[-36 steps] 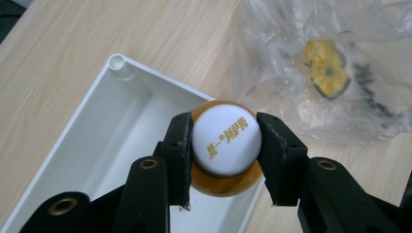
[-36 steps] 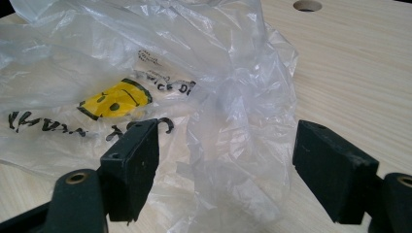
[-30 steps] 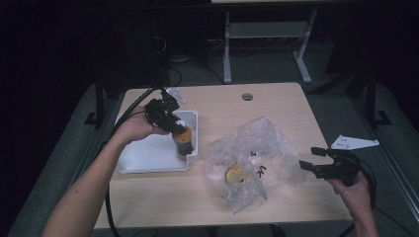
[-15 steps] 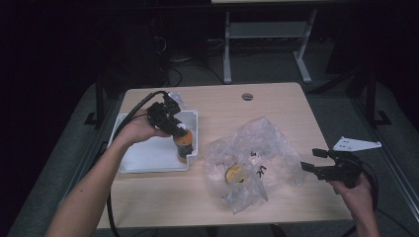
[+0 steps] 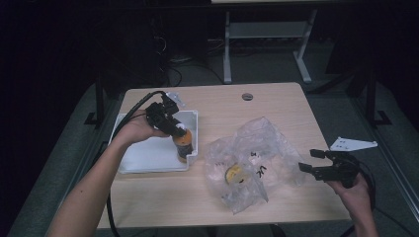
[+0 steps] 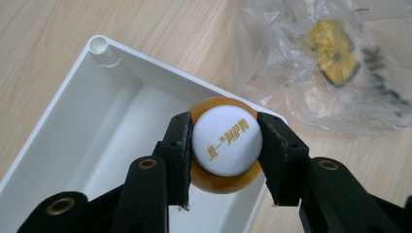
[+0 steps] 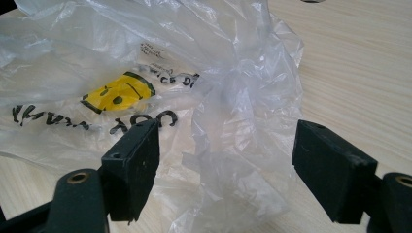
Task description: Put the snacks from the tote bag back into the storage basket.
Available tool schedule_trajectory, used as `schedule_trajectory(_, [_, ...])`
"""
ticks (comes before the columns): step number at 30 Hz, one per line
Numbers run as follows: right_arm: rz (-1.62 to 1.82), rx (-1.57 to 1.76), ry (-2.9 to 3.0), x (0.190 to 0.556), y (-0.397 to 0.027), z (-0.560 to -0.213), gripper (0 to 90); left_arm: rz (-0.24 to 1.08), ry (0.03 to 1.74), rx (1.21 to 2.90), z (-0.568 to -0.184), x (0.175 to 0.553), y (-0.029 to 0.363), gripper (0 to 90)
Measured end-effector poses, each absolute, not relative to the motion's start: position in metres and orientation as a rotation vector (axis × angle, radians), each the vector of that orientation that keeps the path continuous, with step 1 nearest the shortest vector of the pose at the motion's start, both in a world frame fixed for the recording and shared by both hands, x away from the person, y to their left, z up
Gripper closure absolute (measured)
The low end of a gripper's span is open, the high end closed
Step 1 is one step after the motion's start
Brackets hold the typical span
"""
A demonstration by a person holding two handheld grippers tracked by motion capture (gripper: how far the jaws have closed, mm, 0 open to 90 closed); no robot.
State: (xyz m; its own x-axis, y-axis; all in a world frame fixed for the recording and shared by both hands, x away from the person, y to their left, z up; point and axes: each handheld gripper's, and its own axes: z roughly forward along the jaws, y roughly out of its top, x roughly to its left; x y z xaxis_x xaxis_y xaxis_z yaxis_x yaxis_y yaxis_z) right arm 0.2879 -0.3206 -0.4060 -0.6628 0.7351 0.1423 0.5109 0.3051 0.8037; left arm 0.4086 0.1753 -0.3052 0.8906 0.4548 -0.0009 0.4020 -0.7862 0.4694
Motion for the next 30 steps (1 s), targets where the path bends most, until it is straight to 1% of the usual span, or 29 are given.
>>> schedule_trajectory(7, [1.277, 1.130, 2.343, 0.289, -0.318, -0.409, 24.1, 0.171, 0.645, 2.580, -0.306, 0.406, 0.175, 51.8])
schedule_trajectory(15, [1.276, 1.144, 2.348, 0.289, -0.318, -0.410, 23.8, 0.175, 0.638, 2.565, -0.303, 0.403, 0.177, 48.0])
schedule_trajectory(21, [1.274, 1.141, 2.349, 0.290, -0.319, -0.412, 23.6, 0.163, 0.651, 2.543, -0.300, 0.401, 0.182, 41.9])
schedule_trajectory(25, [1.273, 1.148, 2.346, 0.289, -0.319, -0.412, 23.4, 0.178, 0.672, 2.522, -0.298, 0.398, 0.186, 37.5])
schedule_trajectory(30, [1.267, 1.155, 2.340, 0.290, -0.320, -0.413, 22.9, 0.191, 0.678, 2.512, -0.296, 0.395, 0.192, 36.0])
